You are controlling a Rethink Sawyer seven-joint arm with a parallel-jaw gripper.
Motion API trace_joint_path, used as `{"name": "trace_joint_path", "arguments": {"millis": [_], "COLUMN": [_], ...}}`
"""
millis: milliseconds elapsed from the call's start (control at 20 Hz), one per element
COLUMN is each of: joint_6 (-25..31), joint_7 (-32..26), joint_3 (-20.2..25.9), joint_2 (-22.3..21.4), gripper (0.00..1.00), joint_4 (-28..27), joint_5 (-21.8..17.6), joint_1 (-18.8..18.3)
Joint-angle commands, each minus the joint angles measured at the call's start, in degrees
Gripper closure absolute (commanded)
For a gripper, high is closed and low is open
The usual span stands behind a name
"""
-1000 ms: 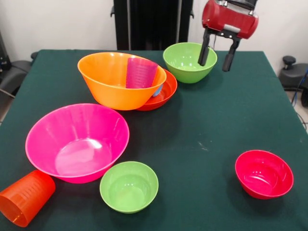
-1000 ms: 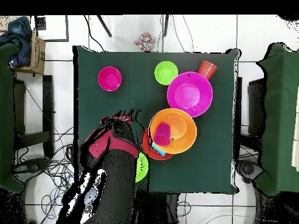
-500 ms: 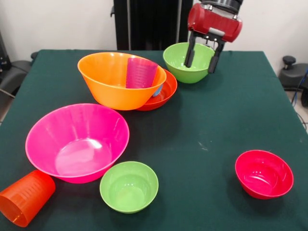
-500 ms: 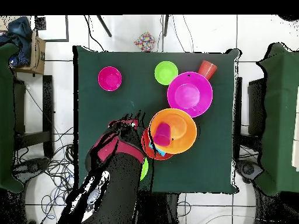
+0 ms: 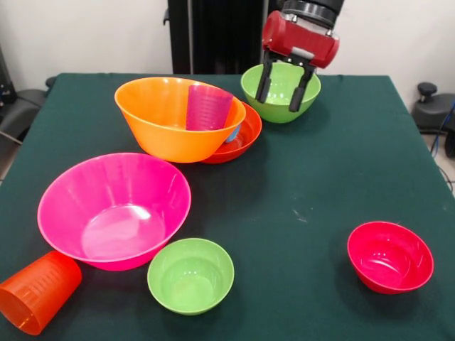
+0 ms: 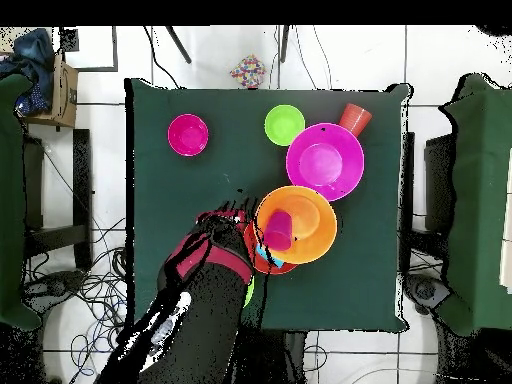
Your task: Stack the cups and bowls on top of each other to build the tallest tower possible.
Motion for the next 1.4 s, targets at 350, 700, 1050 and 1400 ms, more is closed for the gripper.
{"name": "trace_joint_path", "arguments": {"millis": [350, 700, 1050, 1400], "joint_6": [-10.84, -18.59, -24.15, 2.14], "joint_7": [11.99, 12.93, 7.9, -6.75], "joint_3": [-10.95, -25.39, -29.26, 4.89], "joint_2": [10.73, 19.38, 20.28, -1.31], "gripper": [0.0, 0.0, 0.0, 0.0], "joint_4": [-1.19, -0.58, 1.23, 3.73], "joint_5": [11.6, 30.86, 38.61, 14.56], "joint_1": [10.55, 18.35, 20.43, -1.03]}}
